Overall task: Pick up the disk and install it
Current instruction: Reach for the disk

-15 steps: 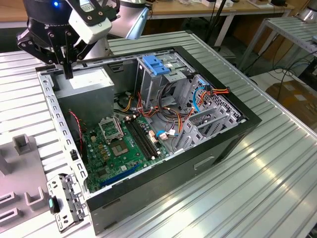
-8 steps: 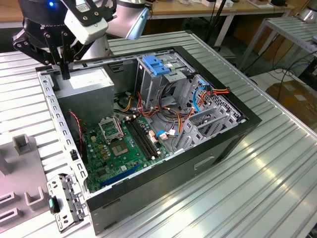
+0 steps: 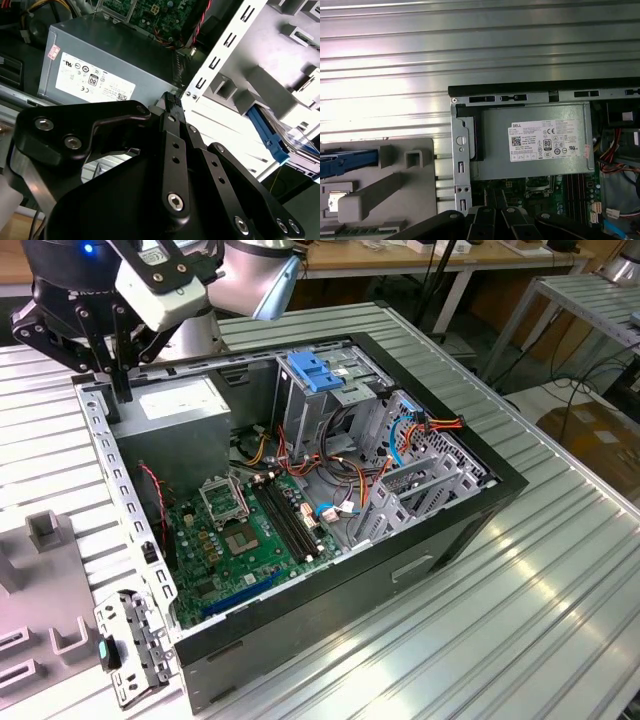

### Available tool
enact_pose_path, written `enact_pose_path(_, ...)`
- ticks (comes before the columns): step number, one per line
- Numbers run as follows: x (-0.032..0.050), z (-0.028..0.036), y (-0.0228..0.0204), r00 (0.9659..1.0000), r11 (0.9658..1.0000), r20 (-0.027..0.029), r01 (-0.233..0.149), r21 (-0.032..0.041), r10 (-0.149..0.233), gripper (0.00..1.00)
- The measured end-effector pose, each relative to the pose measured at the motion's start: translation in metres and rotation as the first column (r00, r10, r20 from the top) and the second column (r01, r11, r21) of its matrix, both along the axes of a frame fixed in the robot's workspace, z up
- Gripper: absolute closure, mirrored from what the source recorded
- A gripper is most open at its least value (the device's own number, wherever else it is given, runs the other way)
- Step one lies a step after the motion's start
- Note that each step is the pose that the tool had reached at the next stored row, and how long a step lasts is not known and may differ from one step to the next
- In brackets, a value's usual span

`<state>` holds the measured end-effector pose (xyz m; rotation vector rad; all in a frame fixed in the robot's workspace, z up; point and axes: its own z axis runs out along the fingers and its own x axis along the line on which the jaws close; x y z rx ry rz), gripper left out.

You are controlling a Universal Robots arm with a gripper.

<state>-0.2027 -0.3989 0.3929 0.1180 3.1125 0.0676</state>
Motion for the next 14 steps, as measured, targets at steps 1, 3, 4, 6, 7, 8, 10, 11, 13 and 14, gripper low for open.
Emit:
enact_pose_path(1,-0.0008,0.0,0.0,1.0,1.0,-0.0001,0.0,-0.0001,0.0,0.89)
enact_pose_path(3,-0.0032,0.0,0.0,1.0,1.0,0.0,0.0,0.0,0.0,0.89)
enact_pose_path(4,-0.0047,0.0,0.0,1.0,1.0,0.0,0.0,0.0,0.0,0.89)
enact_pose_path(6,-0.0072,0.0,0.0001,1.0,1.0,0.0,0.0,0.0,0.0,0.89)
enact_pose_path(7,-0.0093,0.0,0.0001,1.0,1.0,0.0,0.0,0.0,0.0,0.89)
enact_pose_path(8,-0.0105,0.0,0.0001,1.0,1.0,0.0,0.0,0.0,0.0,0.89)
enact_pose_path(10,-0.0127,0.0,0.0001,1.0,1.0,0.0,0.0,0.0,0.0,0.89)
enact_pose_path(11,-0.0135,0.0,0.0001,1.0,1.0,0.0,0.0,0.0,0.0,0.89)
enact_pose_path(13,-0.0155,0.0,0.0001,1.0,1.0,0.0,0.0,0.0,0.0,0.89)
enact_pose_path(14,-0.0168,0.0,0.0001,1.0,1.0,0.0,0.0,0.0,0.0,0.89)
